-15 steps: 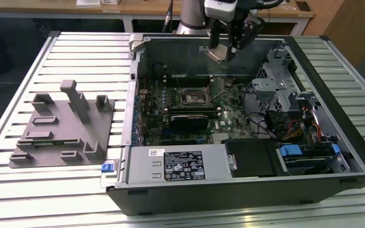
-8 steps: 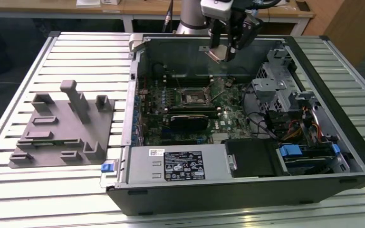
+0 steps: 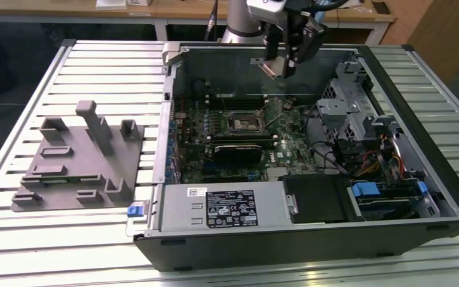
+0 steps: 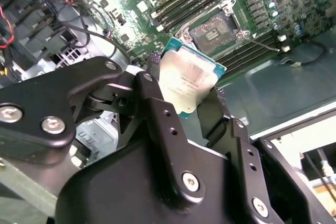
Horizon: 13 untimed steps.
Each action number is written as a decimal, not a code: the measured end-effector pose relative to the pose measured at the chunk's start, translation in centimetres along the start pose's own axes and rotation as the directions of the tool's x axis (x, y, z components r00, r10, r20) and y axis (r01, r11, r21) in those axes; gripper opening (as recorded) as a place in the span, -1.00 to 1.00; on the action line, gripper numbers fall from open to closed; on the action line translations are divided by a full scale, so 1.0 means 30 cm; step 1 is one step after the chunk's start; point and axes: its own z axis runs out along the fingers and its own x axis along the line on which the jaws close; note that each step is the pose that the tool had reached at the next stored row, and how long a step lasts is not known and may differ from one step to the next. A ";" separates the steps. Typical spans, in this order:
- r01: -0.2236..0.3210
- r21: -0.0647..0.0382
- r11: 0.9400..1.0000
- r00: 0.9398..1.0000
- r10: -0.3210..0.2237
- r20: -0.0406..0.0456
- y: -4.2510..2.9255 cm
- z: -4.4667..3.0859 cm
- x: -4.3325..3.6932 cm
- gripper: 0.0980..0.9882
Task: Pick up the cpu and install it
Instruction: 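Place the cpu into insertion slot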
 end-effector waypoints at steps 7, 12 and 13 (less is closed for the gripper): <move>-0.085 0.000 0.996 0.996 0.085 0.005 0.001 0.000 0.001 -0.02; -0.166 -0.001 0.986 0.986 0.166 0.010 0.001 0.001 0.002 -0.02; -0.180 -0.001 0.984 0.984 0.180 0.011 0.000 0.001 0.002 -0.02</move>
